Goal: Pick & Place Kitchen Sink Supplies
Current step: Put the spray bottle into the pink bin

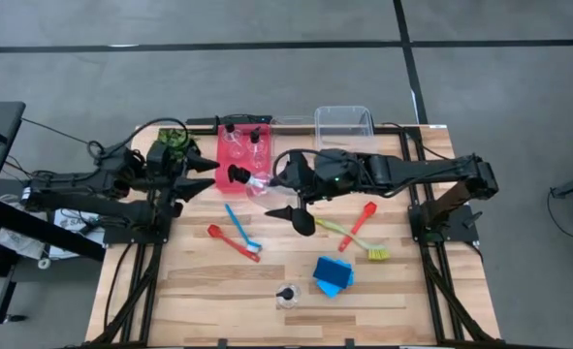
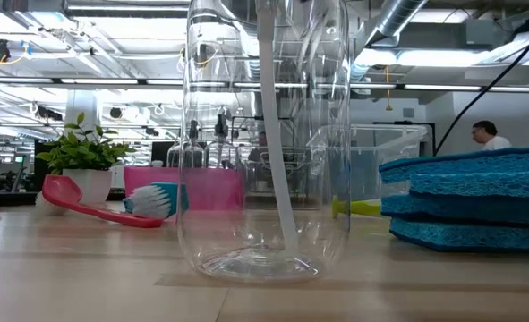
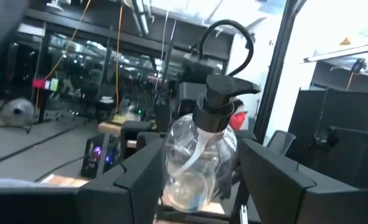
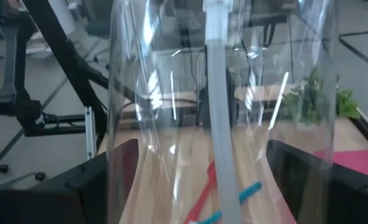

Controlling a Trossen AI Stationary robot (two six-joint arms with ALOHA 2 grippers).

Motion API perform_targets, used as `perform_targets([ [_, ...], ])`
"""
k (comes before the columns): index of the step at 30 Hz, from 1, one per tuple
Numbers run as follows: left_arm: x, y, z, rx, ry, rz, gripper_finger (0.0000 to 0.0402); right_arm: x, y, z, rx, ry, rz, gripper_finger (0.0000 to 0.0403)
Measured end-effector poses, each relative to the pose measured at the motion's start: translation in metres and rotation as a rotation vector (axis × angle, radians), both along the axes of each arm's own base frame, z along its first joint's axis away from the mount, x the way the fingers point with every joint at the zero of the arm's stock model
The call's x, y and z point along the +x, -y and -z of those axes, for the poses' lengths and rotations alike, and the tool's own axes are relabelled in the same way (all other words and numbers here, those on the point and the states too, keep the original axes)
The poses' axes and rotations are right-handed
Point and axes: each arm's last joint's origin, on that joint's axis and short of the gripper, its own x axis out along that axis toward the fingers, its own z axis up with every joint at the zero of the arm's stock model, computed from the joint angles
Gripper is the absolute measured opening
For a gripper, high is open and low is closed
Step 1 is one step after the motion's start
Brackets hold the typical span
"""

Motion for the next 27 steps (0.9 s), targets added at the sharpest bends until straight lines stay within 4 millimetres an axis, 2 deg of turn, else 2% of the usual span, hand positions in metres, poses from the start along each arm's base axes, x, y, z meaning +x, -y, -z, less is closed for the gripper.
perform_targets([
  [10, 0.039, 0.006, 0.007, 0.07, 0.04, 0.065, 0.021, 0.005, -0.001, 0.001, -0.024, 0.014, -0.01, 0.0352],
  [27, 0.06, 0.009, 0.003, 0.113, 0.207, 0.046, 0.021, 0.005, -0.002, 0.001, -0.024, 0.017, -0.013, 0.0351],
])
